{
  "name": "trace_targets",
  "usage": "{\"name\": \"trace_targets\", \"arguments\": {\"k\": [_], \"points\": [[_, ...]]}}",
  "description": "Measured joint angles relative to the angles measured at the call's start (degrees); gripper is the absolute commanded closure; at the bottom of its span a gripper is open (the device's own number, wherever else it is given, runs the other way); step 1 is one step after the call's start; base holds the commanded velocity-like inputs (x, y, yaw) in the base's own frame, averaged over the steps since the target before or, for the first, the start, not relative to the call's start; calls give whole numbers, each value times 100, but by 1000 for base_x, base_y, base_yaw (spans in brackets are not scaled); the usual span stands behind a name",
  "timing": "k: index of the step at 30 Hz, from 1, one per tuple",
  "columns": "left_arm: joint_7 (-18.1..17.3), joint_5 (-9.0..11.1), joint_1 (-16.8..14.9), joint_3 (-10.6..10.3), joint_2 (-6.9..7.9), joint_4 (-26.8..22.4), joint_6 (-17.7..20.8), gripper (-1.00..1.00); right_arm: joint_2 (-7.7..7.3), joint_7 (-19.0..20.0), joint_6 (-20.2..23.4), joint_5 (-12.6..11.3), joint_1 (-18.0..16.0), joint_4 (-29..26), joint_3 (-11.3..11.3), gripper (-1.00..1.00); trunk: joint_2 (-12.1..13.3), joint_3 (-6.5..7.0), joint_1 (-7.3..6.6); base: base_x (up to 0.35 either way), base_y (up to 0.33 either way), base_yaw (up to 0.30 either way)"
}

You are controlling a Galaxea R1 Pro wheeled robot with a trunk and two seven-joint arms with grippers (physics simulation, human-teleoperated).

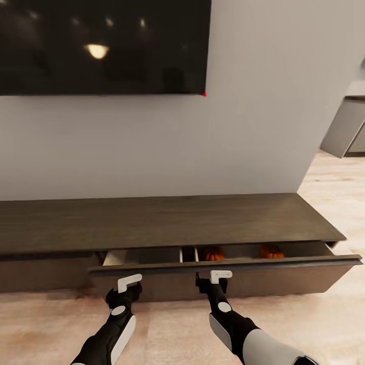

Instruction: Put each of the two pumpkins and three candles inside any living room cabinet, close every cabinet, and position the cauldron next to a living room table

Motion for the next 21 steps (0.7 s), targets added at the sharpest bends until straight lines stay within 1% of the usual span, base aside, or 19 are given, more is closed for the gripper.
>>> {"name": "trace_targets", "arguments": {"k": [10,21], "points": [[0,0,0,0,0,0,-5,-100,0,3,1,1,1,0,8,-100,0,0,0,210,0,0],[0,0,0,0,0,0,-9,-100,0,-2,-4,-3,0,0,0,-100,0,0,0,51,0,0]]}}
